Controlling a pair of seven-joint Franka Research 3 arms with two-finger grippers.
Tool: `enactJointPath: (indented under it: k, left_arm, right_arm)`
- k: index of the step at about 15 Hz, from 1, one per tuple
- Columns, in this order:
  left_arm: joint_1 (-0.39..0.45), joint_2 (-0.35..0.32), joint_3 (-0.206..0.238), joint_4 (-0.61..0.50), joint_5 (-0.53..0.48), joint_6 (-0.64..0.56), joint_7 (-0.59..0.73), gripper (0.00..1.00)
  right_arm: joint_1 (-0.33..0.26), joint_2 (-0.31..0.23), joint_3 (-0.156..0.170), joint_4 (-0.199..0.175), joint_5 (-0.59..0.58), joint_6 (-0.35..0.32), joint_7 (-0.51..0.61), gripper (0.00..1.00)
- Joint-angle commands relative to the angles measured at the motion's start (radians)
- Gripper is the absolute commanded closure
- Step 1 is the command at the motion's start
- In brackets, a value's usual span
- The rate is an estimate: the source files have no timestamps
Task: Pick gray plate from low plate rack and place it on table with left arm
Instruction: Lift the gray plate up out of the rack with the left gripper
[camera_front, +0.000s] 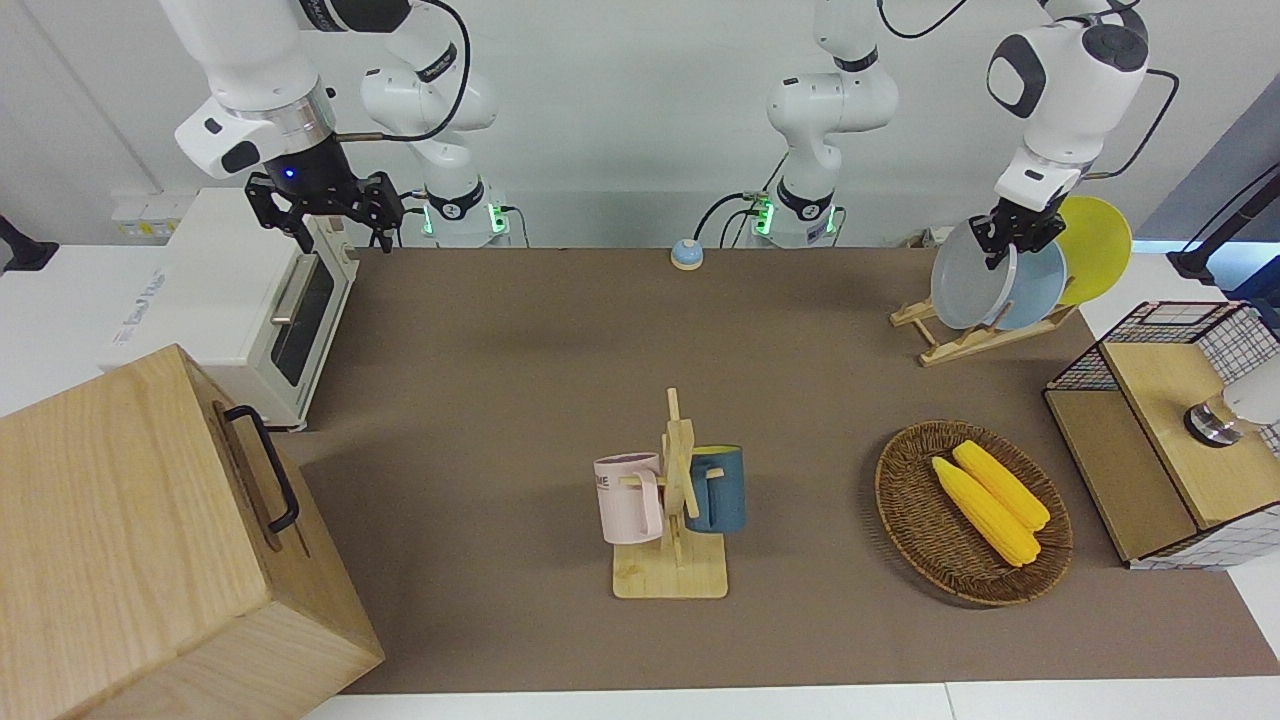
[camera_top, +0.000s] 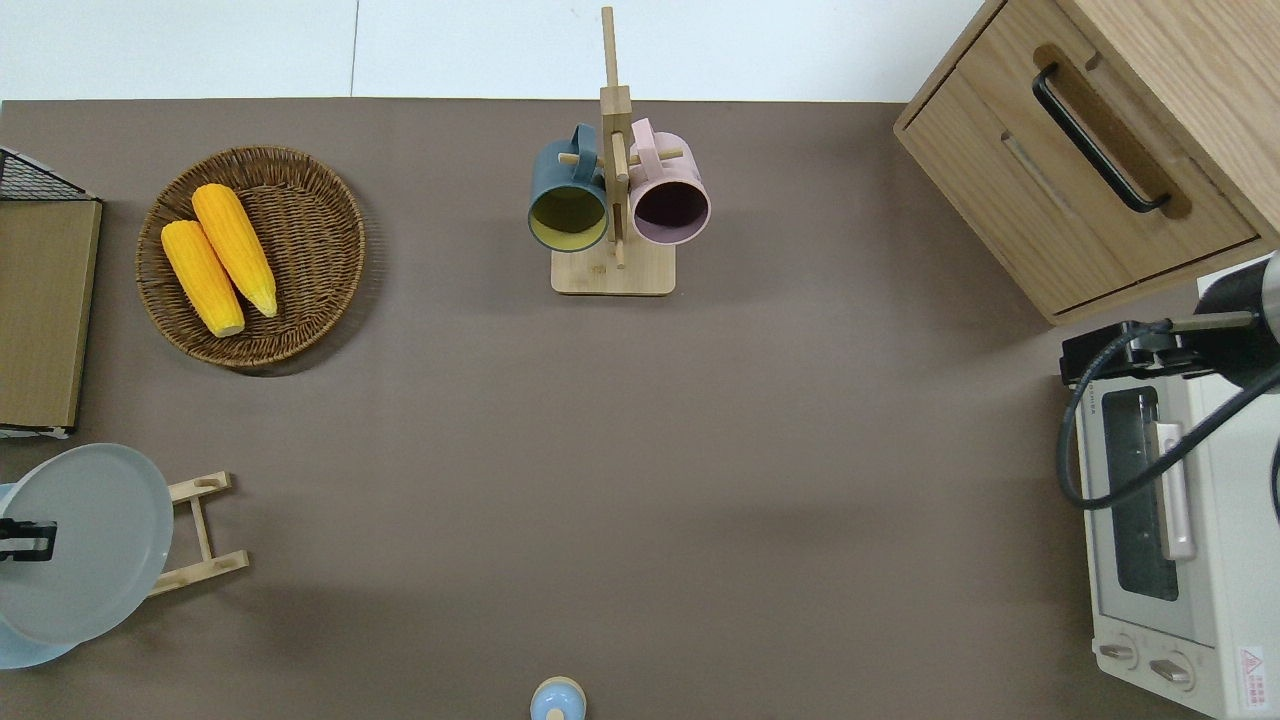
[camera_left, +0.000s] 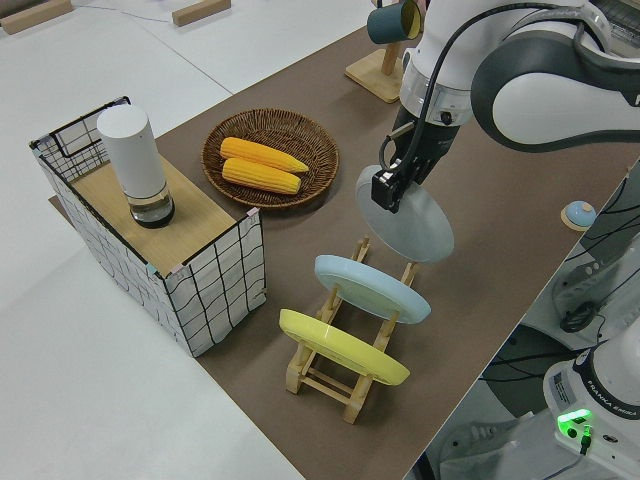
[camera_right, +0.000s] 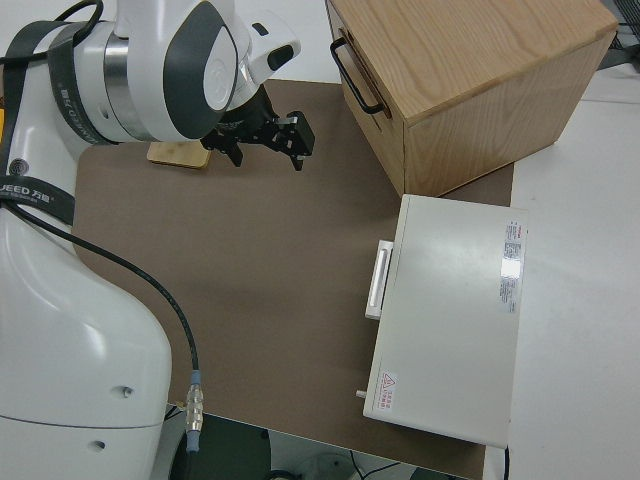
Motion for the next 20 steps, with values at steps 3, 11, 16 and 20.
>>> enactJointPath:
  k: [3, 11, 16, 20]
  left_arm:
    - [-0.005, 0.004, -0.059, 0.137, -0.06, -0.152, -0.053, 1.0]
    - [-0.005, 0.004, -0.15, 0.183, -0.229, -0.241, -0.2, 1.0]
    - [-0.005, 0.021, -0.153, 0.174, -0.373, -0.253, -0.203, 1.0]
    - [-0.005, 0.055, -0.153, 0.161, -0.496, -0.259, -0.188, 1.0]
  right_arm:
    - [-0.002, 0.002, 0.003, 0.005, 0.003, -0.006, 0.004, 0.017]
    - [-0.002, 0.002, 0.003, 0.005, 0.004, -0.006, 0.004, 0.017]
    - [-0.002, 0.002, 0.003, 0.005, 0.004, -0.006, 0.004, 0.017]
    - [-0.002, 0.002, 0.003, 0.005, 0.003, -0.006, 0.004, 0.017]
